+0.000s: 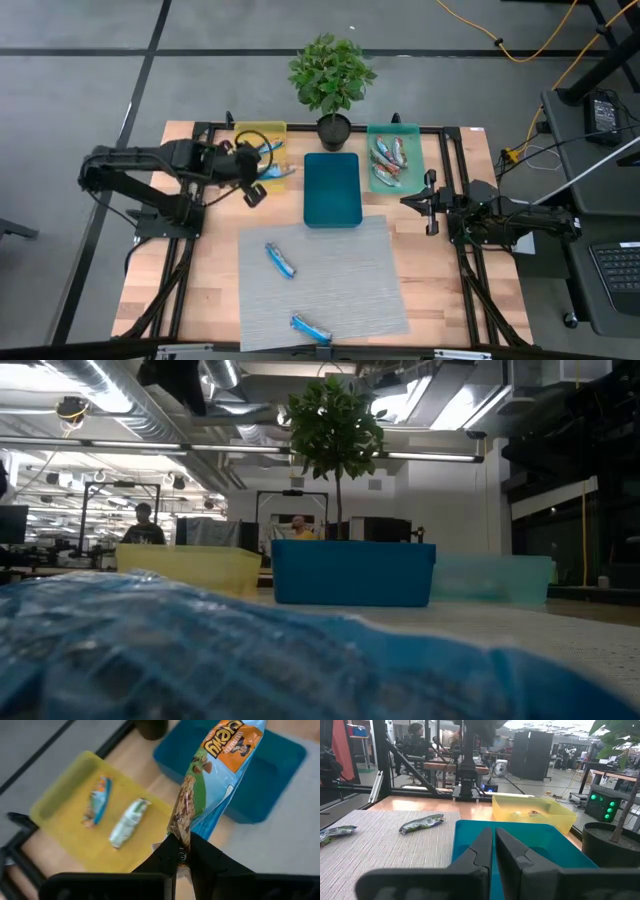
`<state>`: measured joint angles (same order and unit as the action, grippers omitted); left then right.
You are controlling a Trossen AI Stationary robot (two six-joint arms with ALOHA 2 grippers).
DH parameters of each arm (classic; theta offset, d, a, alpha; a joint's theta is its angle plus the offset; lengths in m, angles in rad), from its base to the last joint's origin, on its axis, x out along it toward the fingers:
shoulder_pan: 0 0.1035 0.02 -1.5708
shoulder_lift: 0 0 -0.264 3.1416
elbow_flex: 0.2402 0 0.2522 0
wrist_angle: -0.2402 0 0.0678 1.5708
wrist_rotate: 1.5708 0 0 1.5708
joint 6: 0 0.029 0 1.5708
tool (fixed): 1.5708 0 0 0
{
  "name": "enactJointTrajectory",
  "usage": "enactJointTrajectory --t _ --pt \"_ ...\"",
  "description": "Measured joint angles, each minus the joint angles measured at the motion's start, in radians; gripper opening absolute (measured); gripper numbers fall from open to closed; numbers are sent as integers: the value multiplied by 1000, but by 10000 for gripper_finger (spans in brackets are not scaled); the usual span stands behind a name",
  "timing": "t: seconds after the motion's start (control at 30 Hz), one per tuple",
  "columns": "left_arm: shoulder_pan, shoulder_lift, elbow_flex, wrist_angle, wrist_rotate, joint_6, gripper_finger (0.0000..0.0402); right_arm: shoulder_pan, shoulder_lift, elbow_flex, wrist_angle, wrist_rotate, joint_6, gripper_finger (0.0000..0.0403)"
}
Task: Pick and place Granola Bars by type
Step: Put the orange granola bar into the yellow bin
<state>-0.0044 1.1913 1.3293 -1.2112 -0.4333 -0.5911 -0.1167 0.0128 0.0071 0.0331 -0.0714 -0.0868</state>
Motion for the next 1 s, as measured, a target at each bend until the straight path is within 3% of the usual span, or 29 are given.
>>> enactJointTrajectory --t 0.4,0.57,1.0 --pt "391 79 0 -27 -22 208 24 0 0 0 0 0 0 24" --pt "503 130 -17 -5 -21 269 24 0 0 0 0 0 0 24" --pt "646 157 -343 328 95 354 24 0 0 0 0 0 0 24"
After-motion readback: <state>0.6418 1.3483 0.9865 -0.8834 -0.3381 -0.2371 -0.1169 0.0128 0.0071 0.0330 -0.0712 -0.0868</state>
